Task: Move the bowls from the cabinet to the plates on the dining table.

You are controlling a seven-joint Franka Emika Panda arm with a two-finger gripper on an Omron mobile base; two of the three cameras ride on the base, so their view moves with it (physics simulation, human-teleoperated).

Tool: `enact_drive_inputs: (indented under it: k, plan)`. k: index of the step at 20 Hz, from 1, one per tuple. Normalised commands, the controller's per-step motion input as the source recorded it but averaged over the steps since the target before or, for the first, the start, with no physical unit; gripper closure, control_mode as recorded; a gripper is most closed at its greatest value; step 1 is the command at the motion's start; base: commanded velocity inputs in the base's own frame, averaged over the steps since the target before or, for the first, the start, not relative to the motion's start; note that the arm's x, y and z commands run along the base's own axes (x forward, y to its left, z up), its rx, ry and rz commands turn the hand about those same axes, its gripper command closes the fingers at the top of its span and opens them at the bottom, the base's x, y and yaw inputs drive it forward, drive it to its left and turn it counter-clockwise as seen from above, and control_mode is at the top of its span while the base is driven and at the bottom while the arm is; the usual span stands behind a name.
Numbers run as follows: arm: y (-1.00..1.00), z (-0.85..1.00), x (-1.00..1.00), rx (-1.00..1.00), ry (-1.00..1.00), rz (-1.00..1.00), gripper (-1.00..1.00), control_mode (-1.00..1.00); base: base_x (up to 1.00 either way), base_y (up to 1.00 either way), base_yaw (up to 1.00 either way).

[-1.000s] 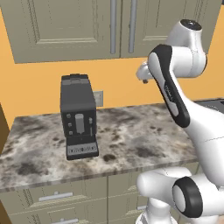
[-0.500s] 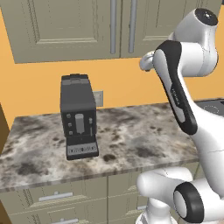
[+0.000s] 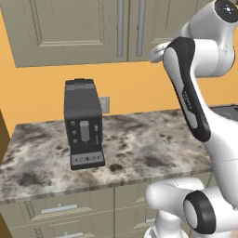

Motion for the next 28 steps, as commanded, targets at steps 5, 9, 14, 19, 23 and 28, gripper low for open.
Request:
enact_drive_inputs:
  k: [5, 9, 14, 19, 23, 28]
  plan:
    - [0.07, 0.25, 0.21, 0.00, -0.04, 0.00, -1.00, -1.00, 0.00, 0.00, 0.00]
    - [0.13, 0.35, 0.26, 0.00, -0.06, 0.00, -1.00, -1.00, 0.00, 0.00, 0.00]
    - [0.12, 0.40, 0.24, 0.00, -0.06, 0.00, -1.00, -1.00, 0.00, 0.00, 0.00]
    - [0.07, 0.24, 0.17, 0.00, -0.12, 0.00, -1.00, -1.00, 0.00, 0.00, 0.00]
    - [0.00, 0.05, 0.20, -0.01, -0.15, 0.00, -1.00, -1.00, 0.00, 0.00, 0.00]
    - [0.00, 0.00, 0.39, 0.00, -0.06, 0.00, -1.00, -1.00, 0.00, 0.00, 0.00]
